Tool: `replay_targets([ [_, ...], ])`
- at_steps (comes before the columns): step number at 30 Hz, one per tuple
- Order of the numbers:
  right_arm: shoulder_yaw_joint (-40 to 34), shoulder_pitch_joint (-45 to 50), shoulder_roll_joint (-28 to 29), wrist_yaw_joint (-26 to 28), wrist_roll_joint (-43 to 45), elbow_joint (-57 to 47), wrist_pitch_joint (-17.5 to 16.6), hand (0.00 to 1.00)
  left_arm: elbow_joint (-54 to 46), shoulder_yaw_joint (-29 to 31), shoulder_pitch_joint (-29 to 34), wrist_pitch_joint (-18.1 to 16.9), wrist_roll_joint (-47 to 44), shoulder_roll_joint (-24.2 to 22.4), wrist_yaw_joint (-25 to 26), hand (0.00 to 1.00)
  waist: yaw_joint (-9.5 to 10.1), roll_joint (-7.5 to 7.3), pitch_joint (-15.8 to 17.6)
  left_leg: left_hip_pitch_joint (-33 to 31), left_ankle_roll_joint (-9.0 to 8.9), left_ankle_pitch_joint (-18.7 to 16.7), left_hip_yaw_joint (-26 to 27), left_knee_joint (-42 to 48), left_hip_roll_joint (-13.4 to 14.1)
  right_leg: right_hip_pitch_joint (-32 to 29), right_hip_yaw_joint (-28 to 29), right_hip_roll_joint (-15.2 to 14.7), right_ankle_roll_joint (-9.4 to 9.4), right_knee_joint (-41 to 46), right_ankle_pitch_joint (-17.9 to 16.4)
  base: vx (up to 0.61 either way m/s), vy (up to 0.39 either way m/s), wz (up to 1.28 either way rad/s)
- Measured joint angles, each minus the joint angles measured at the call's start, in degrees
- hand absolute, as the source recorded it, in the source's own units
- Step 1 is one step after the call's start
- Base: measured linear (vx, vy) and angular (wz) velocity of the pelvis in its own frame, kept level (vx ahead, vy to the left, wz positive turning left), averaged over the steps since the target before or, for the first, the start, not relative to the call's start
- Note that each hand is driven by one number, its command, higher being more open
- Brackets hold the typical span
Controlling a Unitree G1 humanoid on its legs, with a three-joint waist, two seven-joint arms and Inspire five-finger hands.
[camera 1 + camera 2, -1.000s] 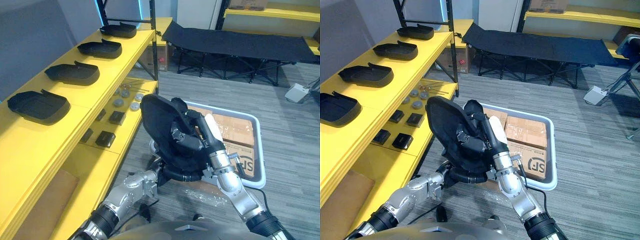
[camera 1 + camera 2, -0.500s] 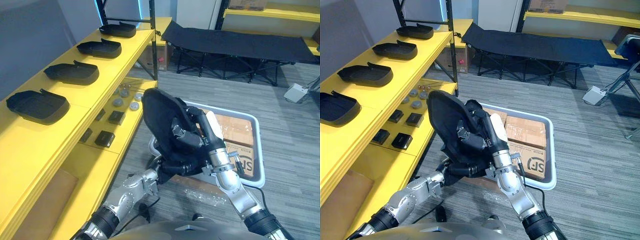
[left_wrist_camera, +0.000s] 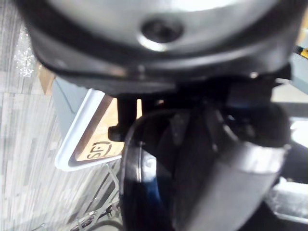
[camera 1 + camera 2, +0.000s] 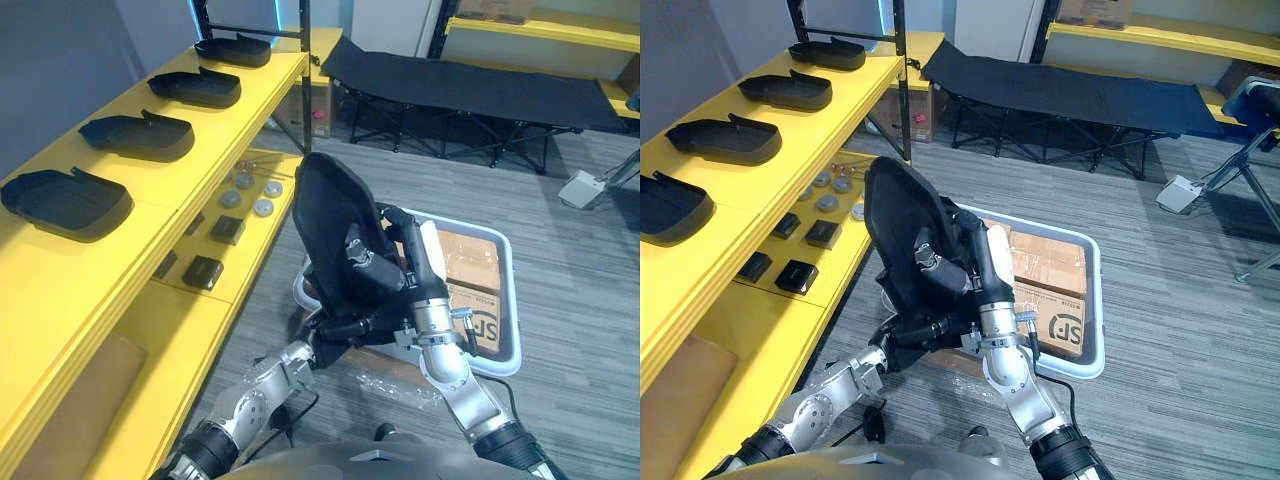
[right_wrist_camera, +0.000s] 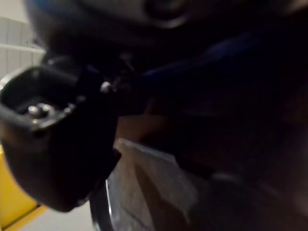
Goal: Walk over and take three plastic housings, then place them on the shelf
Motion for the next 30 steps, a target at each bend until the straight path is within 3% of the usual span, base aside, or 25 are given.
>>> replay_targets([
  [4,0.0,1.1,0.03,-0.45,0.02,-0.02,-0.1,0.0,0.0,-0.2,0.26,-2.98,0.68,-0.02,0.07,0.0,0.05,-0.17,0.07,0.0,0.0,0.0,-0.02,0.0,0.01,0.01,-0.03,0.0,0.01,0.01,-0.02,0.0,0.0,0.0],
  [5,0.06,1.75,0.03,-0.51,0.06,-0.01,-0.11,1.0,-0.01,0.18,0.26,-4.61,2.32,-0.21,0.07,0.0,0.08,-0.29,0.14,0.01,0.0,0.0,-0.03,0.0,0.01,0.02,-0.03,0.0,0.01,0.03,-0.02,0.0,0.0,0.0],
  [16,-0.36,5.47,0.63,-0.26,0.77,0.02,-0.15,1.0,-1.33,3.23,0.26,-9.5,16.61,-2.42,2.79,0.0,0.16,-0.83,0.3,-0.01,0.01,0.0,-0.17,0.0,0.0,0.1,-0.15,0.0,0.0,0.06,-0.05,0.0,0.0,0.0],
  [22,-0.63,5.61,1.21,0.23,1.18,0.09,-0.14,1.0,-4.28,5.25,0.51,-9.78,26.32,-2.47,5.52,0.0,0.16,-0.83,0.3,-0.02,0.01,-0.01,-0.2,0.0,0.0,0.09,-0.17,0.0,-0.01,0.06,-0.05,0.0,0.0,0.0],
  [30,-0.87,5.79,1.17,0.77,1.13,1.29,0.11,1.0,-5.47,7.46,0.72,-11.19,40.39,-2.84,15.05,0.0,0.12,-0.83,0.3,-0.04,0.01,-0.01,-0.21,0.0,0.03,0.05,-0.15,0.04,-0.02,0.03,-0.06,0.0,0.0,0.0],
])
